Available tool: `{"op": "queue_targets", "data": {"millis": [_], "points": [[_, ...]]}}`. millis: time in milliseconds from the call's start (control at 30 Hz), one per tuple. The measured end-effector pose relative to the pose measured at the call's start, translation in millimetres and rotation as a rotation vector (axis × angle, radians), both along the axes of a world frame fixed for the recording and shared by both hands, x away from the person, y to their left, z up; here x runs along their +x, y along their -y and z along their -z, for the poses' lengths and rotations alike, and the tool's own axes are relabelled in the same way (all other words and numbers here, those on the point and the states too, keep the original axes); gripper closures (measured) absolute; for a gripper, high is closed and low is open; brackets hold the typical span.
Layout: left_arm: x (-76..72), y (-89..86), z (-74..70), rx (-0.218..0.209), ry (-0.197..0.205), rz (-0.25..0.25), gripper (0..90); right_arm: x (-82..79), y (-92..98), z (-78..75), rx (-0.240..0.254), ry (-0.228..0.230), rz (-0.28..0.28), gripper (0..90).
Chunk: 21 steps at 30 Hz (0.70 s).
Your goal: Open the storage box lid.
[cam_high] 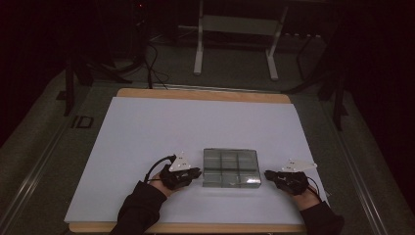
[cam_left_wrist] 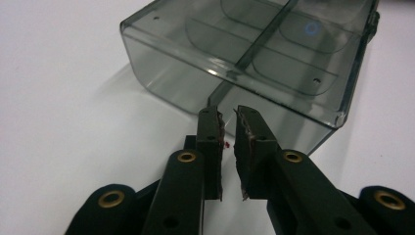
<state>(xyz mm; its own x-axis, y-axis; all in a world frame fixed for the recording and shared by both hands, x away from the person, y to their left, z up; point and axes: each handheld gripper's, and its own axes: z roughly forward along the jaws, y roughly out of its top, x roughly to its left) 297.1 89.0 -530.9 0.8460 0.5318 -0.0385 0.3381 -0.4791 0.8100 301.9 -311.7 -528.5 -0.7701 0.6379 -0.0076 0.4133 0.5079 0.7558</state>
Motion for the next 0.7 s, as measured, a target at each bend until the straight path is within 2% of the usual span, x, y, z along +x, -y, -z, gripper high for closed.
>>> {"op": "queue_targets", "data": {"millis": [133,200,500,700], "points": [[-1.5,2.7,0.2,0.008,0.014,0.018,89.6,-1.4,-4.9,0.2,-0.008,0.000,-0.049,89.9],[-2.2,3.1,0.1,0.009,0.020,0.019,90.0,-2.0,-6.4,-0.2,0.003,0.001,-0.069,90.0],[-4.8,1.9,-2.7,0.002,0.024,0.031,90.0,-6.2,-10.3,-6.1,0.034,0.007,-0.099,90.0],[-7.6,1.9,-6.4,0.001,0.029,0.036,90.0,-6.2,-9.7,-11.4,0.047,0.013,-0.099,90.0]]}}
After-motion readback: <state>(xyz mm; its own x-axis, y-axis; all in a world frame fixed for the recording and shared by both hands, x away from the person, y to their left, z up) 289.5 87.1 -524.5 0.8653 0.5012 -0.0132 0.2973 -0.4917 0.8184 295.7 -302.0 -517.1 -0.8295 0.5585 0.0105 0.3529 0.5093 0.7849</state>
